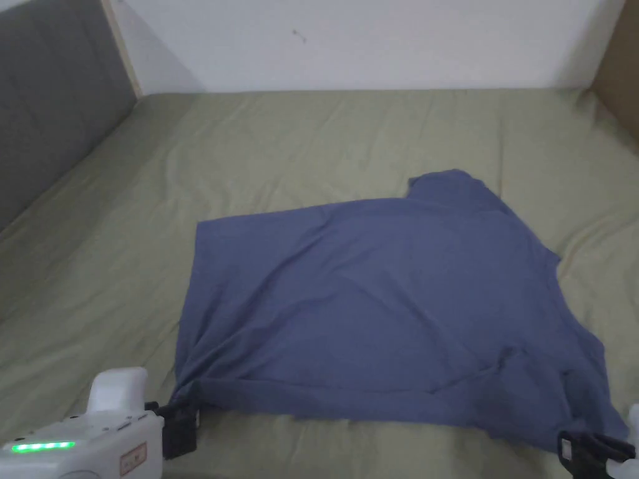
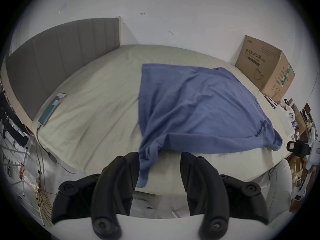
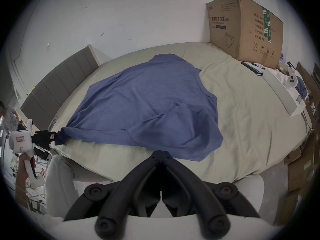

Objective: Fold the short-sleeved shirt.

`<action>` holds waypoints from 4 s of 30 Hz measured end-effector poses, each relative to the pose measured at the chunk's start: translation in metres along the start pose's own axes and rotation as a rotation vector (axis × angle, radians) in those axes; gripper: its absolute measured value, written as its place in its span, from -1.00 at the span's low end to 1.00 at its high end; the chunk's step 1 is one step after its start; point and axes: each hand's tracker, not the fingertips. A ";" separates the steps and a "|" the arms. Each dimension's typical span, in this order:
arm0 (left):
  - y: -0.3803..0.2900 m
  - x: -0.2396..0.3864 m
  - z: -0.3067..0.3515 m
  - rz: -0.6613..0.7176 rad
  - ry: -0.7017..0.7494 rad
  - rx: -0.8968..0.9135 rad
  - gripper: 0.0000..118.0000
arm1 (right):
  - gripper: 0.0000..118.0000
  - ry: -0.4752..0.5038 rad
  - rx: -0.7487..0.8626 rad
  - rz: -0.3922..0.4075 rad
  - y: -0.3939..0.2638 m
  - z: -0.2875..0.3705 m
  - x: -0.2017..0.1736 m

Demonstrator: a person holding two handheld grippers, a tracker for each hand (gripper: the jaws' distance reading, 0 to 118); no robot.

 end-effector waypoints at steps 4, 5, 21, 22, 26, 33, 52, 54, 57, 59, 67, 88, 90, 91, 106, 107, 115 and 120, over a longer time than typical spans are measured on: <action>-0.004 -0.002 -0.014 0.044 0.032 -0.061 -1.00 | -0.94 -0.020 -0.008 -0.029 -0.003 -0.005 0.013; -0.003 -0.004 -0.011 0.042 -0.004 -0.069 -1.00 | -0.67 -0.040 -0.015 -0.031 -0.003 -0.007 0.015; 0.000 -0.018 -0.015 0.072 0.022 -0.072 -1.00 | -0.74 -0.163 -0.185 0.015 0.014 -0.098 0.034; 0.000 -0.019 -0.016 0.073 0.024 -0.078 -1.00 | -0.82 -0.176 -0.185 0.019 0.015 -0.096 0.032; 0.000 -0.022 -0.019 0.065 0.042 -0.087 -1.00 | -0.88 -0.166 -0.142 -0.016 0.018 -0.080 0.033; 0.019 -0.024 -0.008 0.023 0.073 -0.067 -1.00 | -0.88 -0.155 -0.072 0.011 0.043 -0.047 0.025; 0.176 0.000 -0.142 -0.089 0.100 -0.125 -1.00 | -0.88 -0.230 -0.115 0.035 0.192 -0.184 0.046; 0.174 0.002 -0.149 -0.122 0.142 -0.130 -0.81 | -0.88 -0.245 -0.134 0.069 0.190 -0.194 0.044; 0.168 -0.009 -0.150 -0.097 0.133 -0.147 0.63 | -0.78 -0.262 -0.117 0.141 0.181 -0.196 0.039; 0.161 -0.017 -0.134 -0.043 0.080 -0.124 0.83 | -0.01 -0.261 -0.125 0.142 0.174 -0.189 0.038; 0.112 -0.033 -0.042 0.095 -0.006 -0.019 -0.53 | -0.72 -0.166 -0.018 0.099 0.139 -0.113 0.020; 0.084 -0.042 -0.082 0.289 -0.032 -0.033 0.62 | -1.00 -0.081 -0.148 0.017 0.045 -0.088 0.003; 0.085 -0.038 -0.099 0.304 -0.048 -0.087 0.49 | -1.00 -0.094 -0.158 0.013 0.042 -0.088 0.006; 0.082 -0.036 -0.106 0.301 -0.023 -0.101 -0.25 | -1.00 -0.094 -0.162 0.007 0.041 -0.089 0.009; 0.089 -0.036 -0.096 0.252 -0.007 -0.114 -1.00 | 0.67 -0.151 -0.115 -0.201 0.093 -0.140 0.072; 0.088 -0.033 -0.095 0.255 -0.008 -0.117 -1.00 | 0.67 -0.184 -0.131 -0.204 0.098 -0.151 0.071; 0.090 -0.021 -0.085 0.183 -0.006 -0.136 -1.00 | -0.93 -0.139 -0.183 -0.009 0.096 -0.172 0.030; 0.098 -0.025 -0.074 0.130 -0.012 -0.134 -1.00 | -0.93 -0.226 -0.202 -0.010 0.102 -0.162 0.033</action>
